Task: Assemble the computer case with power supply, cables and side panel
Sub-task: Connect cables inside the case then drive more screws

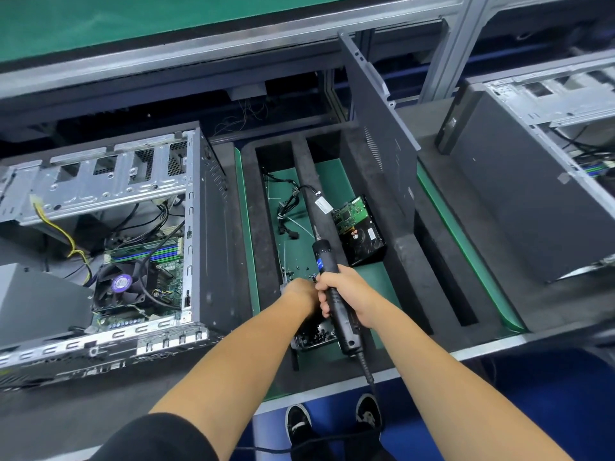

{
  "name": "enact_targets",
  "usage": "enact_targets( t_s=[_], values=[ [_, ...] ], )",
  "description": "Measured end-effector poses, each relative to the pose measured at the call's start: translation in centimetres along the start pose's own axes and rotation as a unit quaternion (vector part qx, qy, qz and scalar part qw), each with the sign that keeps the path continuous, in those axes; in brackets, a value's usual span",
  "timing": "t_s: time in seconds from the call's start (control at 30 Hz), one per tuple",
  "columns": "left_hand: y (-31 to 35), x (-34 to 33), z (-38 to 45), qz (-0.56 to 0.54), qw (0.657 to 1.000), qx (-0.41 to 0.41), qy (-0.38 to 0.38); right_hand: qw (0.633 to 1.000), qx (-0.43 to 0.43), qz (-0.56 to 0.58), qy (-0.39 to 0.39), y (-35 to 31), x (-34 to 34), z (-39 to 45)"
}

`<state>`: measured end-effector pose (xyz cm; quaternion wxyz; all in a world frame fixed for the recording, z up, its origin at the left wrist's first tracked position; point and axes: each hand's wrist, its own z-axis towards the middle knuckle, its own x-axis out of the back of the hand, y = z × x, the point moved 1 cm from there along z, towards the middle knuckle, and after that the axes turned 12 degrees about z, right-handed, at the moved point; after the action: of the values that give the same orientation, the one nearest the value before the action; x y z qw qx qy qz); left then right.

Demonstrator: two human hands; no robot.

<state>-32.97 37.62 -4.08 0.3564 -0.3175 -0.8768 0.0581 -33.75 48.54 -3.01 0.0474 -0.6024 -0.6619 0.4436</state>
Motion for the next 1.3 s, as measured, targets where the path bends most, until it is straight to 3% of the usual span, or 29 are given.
enact_targets(
  t_s=[0.17,0.3,0.5,0.97,1.1,1.3],
  values=[
    [-0.3,0.1,-0.1,-0.011,0.999,-0.019,-0.031,1.000,0.002,-0.004,0.005,0.0,-0.1,0.0],
    [-0.4,0.0,0.1,-0.088,0.995,-0.016,-0.048,1.000,0.000,-0.003,0.004,0.0,-0.2,-0.1],
    [-1.7,0.4,0.5,-0.243,0.970,0.026,-0.011,1.000,0.000,0.000,0.012,-0.1,-0.4,-0.2],
    [-2.6,0.6,0.3,-0.302,0.937,0.113,0.134,1.000,0.004,-0.003,0.012,-0.2,-0.4,-0.3],
    [-2.2,0.5,0.0,-0.268,0.952,0.091,0.112,1.000,0.005,-0.005,0.010,-0.1,-0.2,-0.1],
    [-1.2,0.5,-1.3,-0.133,0.989,-0.063,-0.028,1.000,0.002,0.000,0.004,-0.1,-0.2,-0.1]
  ],
)
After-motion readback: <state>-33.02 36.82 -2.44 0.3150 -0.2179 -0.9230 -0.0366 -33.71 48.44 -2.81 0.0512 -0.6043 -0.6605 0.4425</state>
